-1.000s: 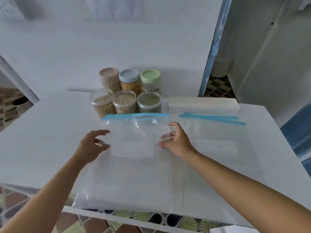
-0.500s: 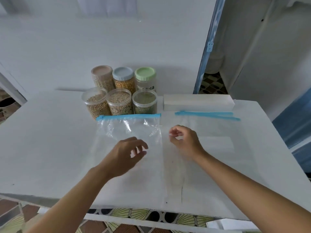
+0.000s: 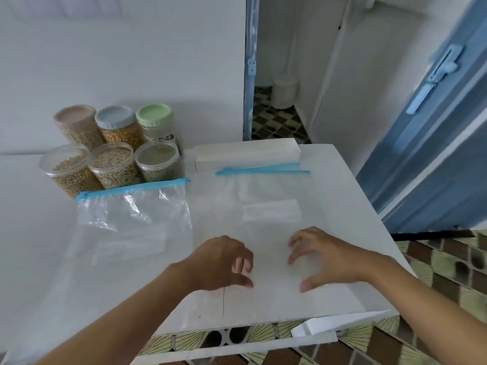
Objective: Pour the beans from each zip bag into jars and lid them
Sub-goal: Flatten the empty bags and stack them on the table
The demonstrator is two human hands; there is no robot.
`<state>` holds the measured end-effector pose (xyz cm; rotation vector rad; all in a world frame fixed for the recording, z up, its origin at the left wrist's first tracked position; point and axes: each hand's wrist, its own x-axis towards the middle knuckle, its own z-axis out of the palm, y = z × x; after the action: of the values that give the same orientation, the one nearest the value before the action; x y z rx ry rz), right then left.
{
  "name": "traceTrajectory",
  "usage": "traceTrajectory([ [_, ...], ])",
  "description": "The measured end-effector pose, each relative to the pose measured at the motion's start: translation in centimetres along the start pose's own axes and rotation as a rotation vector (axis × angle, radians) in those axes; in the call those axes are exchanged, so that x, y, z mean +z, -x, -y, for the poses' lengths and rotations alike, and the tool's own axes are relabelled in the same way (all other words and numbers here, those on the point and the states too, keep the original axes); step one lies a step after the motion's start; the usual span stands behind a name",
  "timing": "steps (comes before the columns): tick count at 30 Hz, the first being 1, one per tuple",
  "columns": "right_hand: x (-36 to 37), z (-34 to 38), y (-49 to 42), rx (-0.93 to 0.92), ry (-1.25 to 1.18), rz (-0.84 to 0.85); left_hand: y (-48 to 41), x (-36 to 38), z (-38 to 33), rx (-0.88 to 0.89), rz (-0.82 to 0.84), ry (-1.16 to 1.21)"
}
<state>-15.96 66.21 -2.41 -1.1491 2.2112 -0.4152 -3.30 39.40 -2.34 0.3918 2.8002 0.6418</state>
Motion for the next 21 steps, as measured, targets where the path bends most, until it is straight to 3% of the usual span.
traceTrajectory([
  [3,0.1,-1.2,1.5,0.016,-0.127,-0.134,-0.2,-1.7,0.6,-0.065,-0.062,0.240],
  [6,-0.5,-1.3,2.5,0.005,-0.240,-0.220,-0.5,-2.7,0.6,-0.081,-0.118,0.314],
  [14,-3.3,-0.6,3.1,-0.059,-0.598,-0.310,-0.8,-6.1,-0.6,-0.327,-0.167,0.869],
  [16,-3.7,-0.3,2.9,-0.045,-0.584,-0.341,-0.9,-6.3,-0.6,-0.392,-0.131,0.937],
  [19,-3.6,0.4,2.3,-0.031,-0.454,-0.464,-1.1,-6.1,-0.6,-0.417,-0.156,0.888],
  [21,-3.5,1.0,1.9,-0.044,-0.341,-0.543,-1.2,-5.8,-0.6,-0.360,-0.268,0.614],
])
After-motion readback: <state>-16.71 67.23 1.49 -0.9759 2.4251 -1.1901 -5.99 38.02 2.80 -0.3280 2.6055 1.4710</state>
